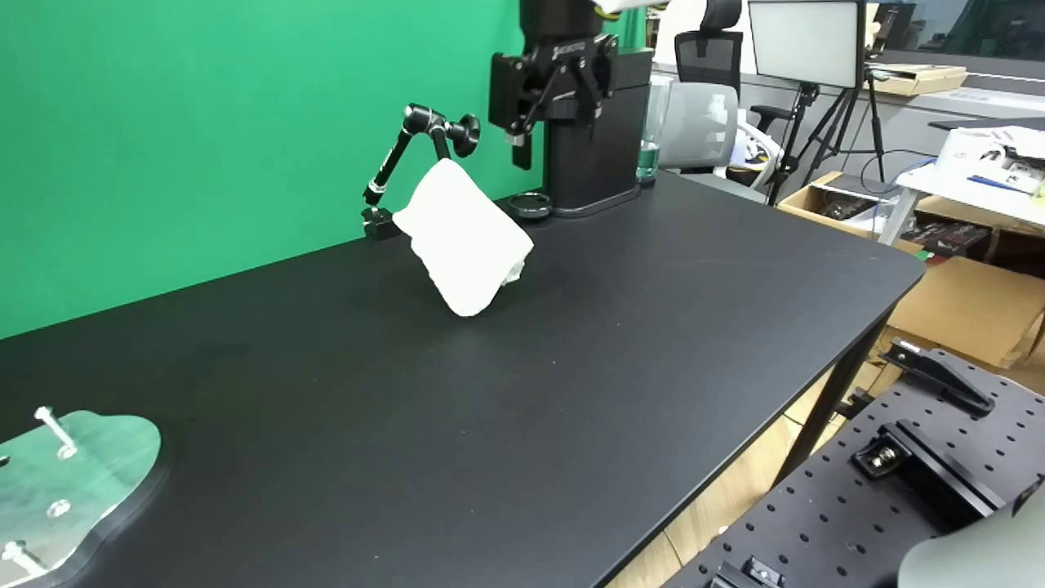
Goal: Put the cloth on the table
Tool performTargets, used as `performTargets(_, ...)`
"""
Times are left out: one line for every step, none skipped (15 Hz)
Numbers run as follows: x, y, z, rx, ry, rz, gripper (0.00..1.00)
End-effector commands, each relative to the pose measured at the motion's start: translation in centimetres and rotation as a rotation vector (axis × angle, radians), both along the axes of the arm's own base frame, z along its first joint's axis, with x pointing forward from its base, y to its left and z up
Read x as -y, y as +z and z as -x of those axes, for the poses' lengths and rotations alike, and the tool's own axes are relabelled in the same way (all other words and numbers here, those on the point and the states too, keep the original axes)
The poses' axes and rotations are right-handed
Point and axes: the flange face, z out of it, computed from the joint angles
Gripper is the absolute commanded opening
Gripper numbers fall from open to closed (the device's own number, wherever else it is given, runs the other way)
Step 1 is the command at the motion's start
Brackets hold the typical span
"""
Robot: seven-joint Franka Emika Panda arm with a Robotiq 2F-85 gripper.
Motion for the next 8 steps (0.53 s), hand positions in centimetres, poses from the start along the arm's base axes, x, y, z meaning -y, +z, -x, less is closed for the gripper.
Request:
performTargets(-3.2, -3.2, -1.5, 0.075, 0.104, 0.011, 1.00)
performTargets(-3.6, -4.1, -1.8, 0.094, 0.124, 0.017, 1.00)
performTargets(-3.9, -5.0, -2.2, 0.111, 0.143, 0.027, 1.00)
performTargets(-3.9, -5.7, -2.6, 0.125, 0.156, 0.035, 1.00)
performTargets(-3.8, -6.5, -3.0, 0.138, 0.169, 0.044, 1.00)
performTargets(-3.7, -7.2, -3.3, 0.149, 0.179, 0.053, 1.00)
performTargets(-3.6, -7.8, -3.5, 0.158, 0.189, 0.059, 1.00)
performTargets(-3.5, -8.5, -3.9, 0.166, 0.194, 0.065, 1.00)
